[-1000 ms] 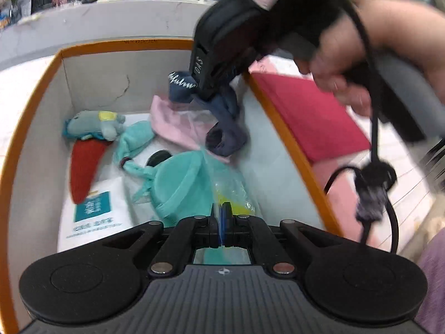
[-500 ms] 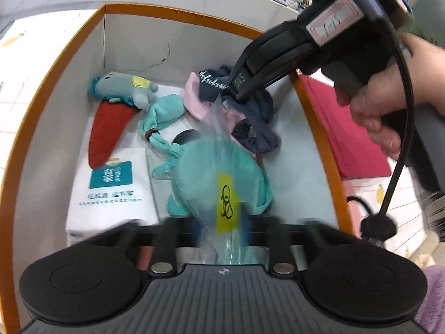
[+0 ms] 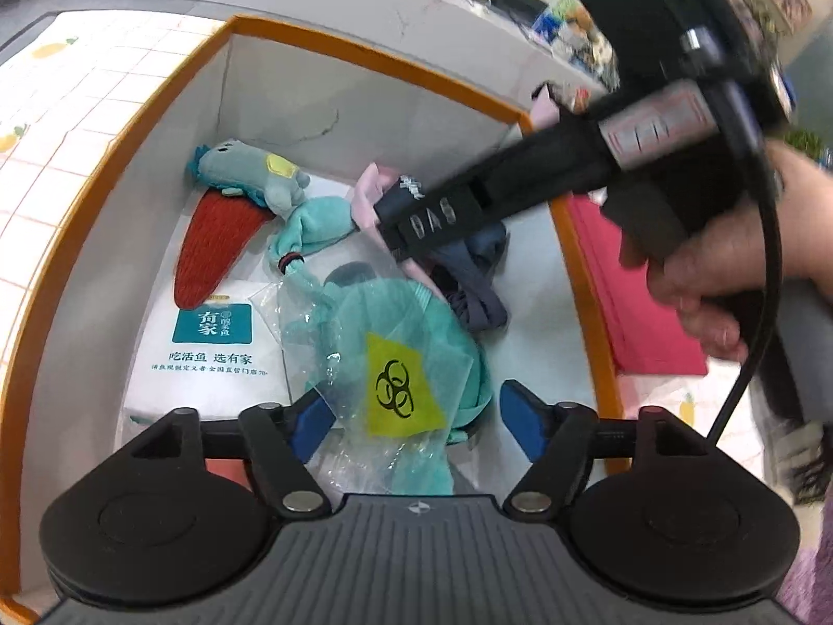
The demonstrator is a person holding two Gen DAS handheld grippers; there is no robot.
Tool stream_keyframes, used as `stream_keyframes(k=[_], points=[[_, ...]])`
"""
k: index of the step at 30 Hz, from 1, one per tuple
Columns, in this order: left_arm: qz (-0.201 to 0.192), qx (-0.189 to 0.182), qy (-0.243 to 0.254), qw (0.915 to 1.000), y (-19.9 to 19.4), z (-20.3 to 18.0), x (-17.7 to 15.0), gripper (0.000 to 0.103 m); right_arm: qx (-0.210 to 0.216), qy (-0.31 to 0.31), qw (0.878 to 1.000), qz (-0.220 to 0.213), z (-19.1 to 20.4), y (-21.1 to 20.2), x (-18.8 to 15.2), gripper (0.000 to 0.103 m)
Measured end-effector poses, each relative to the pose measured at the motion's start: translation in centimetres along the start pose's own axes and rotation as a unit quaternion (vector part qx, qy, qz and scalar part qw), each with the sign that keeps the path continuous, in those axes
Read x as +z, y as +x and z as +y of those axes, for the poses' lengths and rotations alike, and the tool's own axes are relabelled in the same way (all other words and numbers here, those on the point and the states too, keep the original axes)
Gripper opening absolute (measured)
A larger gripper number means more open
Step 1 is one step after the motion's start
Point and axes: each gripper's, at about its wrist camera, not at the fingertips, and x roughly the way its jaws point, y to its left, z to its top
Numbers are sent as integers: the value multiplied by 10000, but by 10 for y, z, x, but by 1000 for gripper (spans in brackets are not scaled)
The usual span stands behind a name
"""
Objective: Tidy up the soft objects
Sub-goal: 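Open both grippers releasing the bag and headband into the box, then move both grippers back over the pink pouch and brown leather piece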
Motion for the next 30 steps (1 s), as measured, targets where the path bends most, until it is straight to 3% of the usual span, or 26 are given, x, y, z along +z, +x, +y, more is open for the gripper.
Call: stream_keyframes(k=[3, 4, 11, 16, 23, 30], points=[[-177, -42, -116, 9998, -6, 1, -1, 88, 179, 42, 9997, -140, 2, -11, -4, 98], [-224, -31, -127, 9997, -7, 0, -2, 88, 240, 36, 9995, -183, 3, -15, -5, 100], [-437, 214, -70, 9988, -16, -9, -4, 89, 144, -242, 9988, -412, 11, -45, -12, 100], [-633, 276, 198, 9974, -26, -23, -9, 89, 194, -46, 9973, -706, -5, -77, -21, 100], [-1068, 339, 509, 9924, -53, -60, -4, 89, -21, 319, 9943, -1020, -53, -123, -55, 100], [-1202, 154, 1089, 9866, -49, -127, -12, 89, -331, 989, 9878, -1158, -120, -149, -119, 100]])
